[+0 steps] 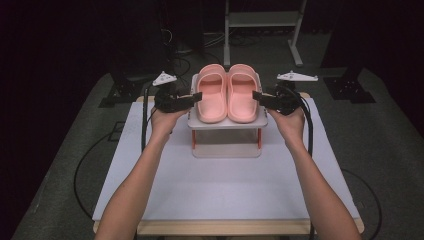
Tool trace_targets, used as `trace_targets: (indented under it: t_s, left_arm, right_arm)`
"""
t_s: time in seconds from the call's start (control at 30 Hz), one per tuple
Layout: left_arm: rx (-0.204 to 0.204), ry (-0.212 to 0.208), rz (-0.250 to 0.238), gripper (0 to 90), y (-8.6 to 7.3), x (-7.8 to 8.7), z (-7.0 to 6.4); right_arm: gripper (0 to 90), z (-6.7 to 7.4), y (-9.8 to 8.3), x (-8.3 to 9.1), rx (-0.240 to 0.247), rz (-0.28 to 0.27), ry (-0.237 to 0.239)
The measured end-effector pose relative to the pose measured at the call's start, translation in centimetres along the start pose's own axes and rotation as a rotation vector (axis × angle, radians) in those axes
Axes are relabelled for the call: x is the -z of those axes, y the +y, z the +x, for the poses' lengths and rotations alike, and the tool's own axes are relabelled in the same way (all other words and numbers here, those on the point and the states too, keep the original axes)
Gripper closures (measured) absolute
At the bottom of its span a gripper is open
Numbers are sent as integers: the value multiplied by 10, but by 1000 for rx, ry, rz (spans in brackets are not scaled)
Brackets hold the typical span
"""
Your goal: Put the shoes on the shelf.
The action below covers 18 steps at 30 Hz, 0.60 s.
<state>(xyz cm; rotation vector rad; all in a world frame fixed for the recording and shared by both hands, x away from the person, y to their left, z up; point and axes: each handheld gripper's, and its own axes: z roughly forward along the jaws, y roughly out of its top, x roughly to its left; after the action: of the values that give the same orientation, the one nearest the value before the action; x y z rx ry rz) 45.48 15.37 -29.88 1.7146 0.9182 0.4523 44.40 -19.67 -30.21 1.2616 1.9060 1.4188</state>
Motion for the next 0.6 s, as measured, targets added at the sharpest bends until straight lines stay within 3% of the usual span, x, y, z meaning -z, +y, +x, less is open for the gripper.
trace_targets:
  t_s: [0.6]
  left_arm:
    - [-13,-6,-8,342,-7,14,-4]
  right_arm:
    - [389,-2,-8,17,8,-18,9]
